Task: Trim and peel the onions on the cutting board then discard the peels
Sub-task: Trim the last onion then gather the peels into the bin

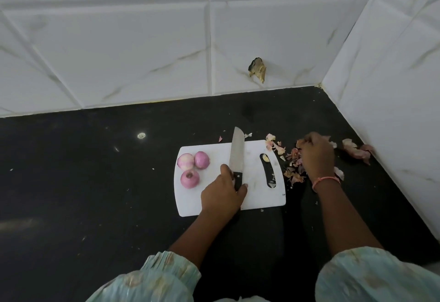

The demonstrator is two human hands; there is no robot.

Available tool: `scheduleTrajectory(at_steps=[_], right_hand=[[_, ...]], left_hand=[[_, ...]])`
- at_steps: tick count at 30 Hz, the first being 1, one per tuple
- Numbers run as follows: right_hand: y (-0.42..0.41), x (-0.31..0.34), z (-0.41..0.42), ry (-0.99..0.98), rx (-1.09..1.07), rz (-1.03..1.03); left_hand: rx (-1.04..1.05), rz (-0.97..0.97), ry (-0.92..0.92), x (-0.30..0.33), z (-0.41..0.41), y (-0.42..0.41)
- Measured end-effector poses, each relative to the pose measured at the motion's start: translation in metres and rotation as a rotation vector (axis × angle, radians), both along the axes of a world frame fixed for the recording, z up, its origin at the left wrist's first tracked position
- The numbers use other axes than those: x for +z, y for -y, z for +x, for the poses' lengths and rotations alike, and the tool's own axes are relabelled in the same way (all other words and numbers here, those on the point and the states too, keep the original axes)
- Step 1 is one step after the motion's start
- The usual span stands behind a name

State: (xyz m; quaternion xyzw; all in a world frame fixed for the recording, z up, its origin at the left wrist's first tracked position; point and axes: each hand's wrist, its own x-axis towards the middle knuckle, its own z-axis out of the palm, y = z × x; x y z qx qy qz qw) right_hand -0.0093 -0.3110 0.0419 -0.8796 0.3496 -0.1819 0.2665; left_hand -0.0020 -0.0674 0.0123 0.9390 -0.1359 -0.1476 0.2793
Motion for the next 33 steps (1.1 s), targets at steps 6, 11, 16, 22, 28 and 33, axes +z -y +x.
scheduleTrajectory(at_steps=[6, 11, 16, 22, 28, 33], right_hand=[[-0.047, -0.001, 0.049, 0.096, 0.333, -0.082], [-0.112, -0.007, 0.101, -0.083, 0.89, -0.12], [-0.114, -0.022, 0.121, -0.386, 1.084, -0.263], [-0.074, -0.018, 0.119, -0.37, 1.099, -0.408], [-0.035, -0.02, 0.112, -0.359, 1.021, -0.335], [-0.019, -0.023, 0.108, -0.359, 0.925, -0.307]], left_hand=[[-0.061, -0.245, 0.372, -0.022, 0.024, 0.011], [-0.183, -0.2, 0.278, -0.039, 0.031, 0.008], [-0.165, -0.186, 0.261, -0.036, 0.027, 0.009], [-0.132, -0.208, 0.227, -0.039, 0.025, 0.008], [-0.148, -0.177, 0.241, -0.039, 0.017, -0.003], [-0.186, -0.182, 0.243, -0.039, 0.014, -0.011]])
